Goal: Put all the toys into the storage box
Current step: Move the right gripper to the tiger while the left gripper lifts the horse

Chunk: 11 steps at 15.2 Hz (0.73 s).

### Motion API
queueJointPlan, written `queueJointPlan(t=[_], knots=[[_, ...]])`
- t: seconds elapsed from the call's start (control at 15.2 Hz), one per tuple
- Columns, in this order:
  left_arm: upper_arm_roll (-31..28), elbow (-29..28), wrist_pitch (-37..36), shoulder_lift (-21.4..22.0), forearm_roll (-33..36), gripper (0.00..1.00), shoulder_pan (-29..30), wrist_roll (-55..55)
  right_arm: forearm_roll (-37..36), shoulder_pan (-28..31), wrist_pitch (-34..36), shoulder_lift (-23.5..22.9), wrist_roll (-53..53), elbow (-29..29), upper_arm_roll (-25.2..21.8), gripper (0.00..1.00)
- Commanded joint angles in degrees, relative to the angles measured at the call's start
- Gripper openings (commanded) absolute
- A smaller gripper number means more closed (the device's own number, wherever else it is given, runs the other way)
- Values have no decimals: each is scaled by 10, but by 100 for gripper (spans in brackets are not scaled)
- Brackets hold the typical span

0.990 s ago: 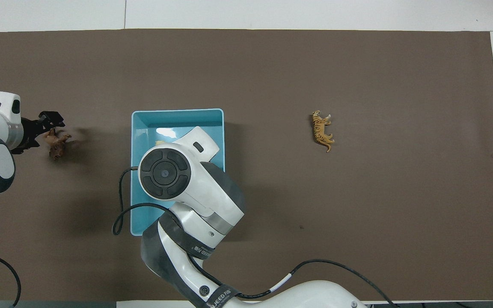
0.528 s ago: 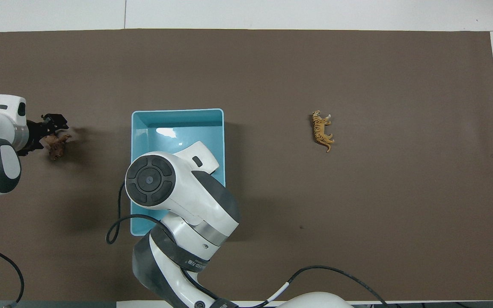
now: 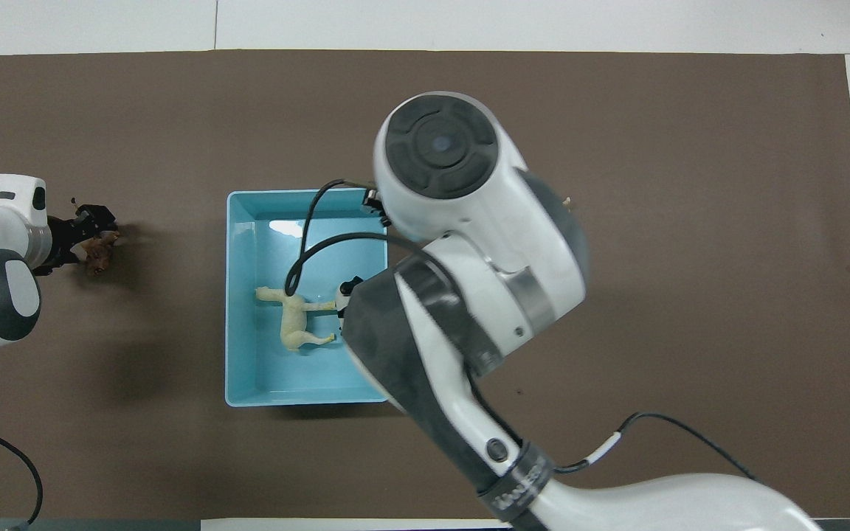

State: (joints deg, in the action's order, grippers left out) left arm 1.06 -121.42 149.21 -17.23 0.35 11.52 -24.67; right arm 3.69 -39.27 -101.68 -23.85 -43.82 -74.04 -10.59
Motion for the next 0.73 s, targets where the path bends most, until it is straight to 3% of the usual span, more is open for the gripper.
queueJointPlan(t=[0.0,0.13,0.2,0.4,0.66], knots=[[4,-6,13,0,6,28,4,-7,1,61,-5,9,121,-36,6,100],[4,1,7,0,6,3,-4,-8,1,91,-52,35,196,-112,6,100],[4,7,-1,0,6,1,-5,-13,1,100,-95,55,210,-168,6,100],[5,72,-90,3,6,0,-26,-38,-1,106,-241,103,242,-331,5,100],[11,188,-317,38,6,0,-107,-139,-1,122,-315,87,281,-384,5,100]])
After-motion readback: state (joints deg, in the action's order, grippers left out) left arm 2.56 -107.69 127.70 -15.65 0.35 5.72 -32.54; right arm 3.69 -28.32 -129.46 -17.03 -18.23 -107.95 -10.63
